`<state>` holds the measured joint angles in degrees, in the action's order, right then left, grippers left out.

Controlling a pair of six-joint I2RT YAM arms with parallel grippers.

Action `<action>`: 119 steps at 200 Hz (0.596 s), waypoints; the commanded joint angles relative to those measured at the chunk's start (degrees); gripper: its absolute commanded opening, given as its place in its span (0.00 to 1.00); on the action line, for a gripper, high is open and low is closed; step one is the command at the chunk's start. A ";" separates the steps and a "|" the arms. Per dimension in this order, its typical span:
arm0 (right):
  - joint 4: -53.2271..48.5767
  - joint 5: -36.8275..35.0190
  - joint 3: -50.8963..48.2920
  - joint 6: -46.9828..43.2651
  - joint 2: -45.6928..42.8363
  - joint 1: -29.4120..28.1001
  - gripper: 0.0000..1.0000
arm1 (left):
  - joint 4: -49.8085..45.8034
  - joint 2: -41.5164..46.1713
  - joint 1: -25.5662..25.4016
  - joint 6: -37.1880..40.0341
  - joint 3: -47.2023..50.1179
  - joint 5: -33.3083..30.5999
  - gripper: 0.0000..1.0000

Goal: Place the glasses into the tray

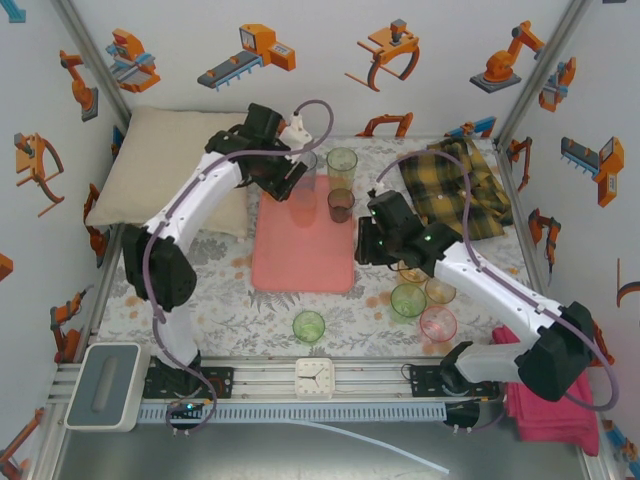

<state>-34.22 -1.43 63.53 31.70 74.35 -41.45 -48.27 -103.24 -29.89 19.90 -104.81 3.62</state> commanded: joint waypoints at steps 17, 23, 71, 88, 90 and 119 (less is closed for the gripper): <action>-3.97 3.86 4.33 -3.14 3.10 -3.86 0.40 | 1.07 10.41 1.77 -0.54 9.32 -1.09 0.77; -4.11 4.21 4.53 -3.17 3.37 -4.42 0.40 | 1.32 12.03 2.26 -0.79 10.54 -1.18 0.79; -6.25 5.56 5.03 -2.31 5.07 -10.95 0.42 | 1.00 22.05 7.76 -3.07 19.74 2.24 0.83; -6.42 5.99 4.85 -1.52 6.08 -13.51 0.43 | 0.33 24.40 9.53 -3.48 21.72 3.86 0.84; -6.46 6.06 4.85 -1.46 6.18 -13.80 0.43 | 0.29 24.62 9.68 -3.64 22.08 3.97 0.84; -7.03 4.64 4.91 -0.18 8.07 -18.11 0.45 | -0.24 27.31 11.26 -5.45 24.81 6.85 0.85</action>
<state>-39.62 3.64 66.87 30.15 80.90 -56.77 -47.40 -78.46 -19.62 17.10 -81.87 6.17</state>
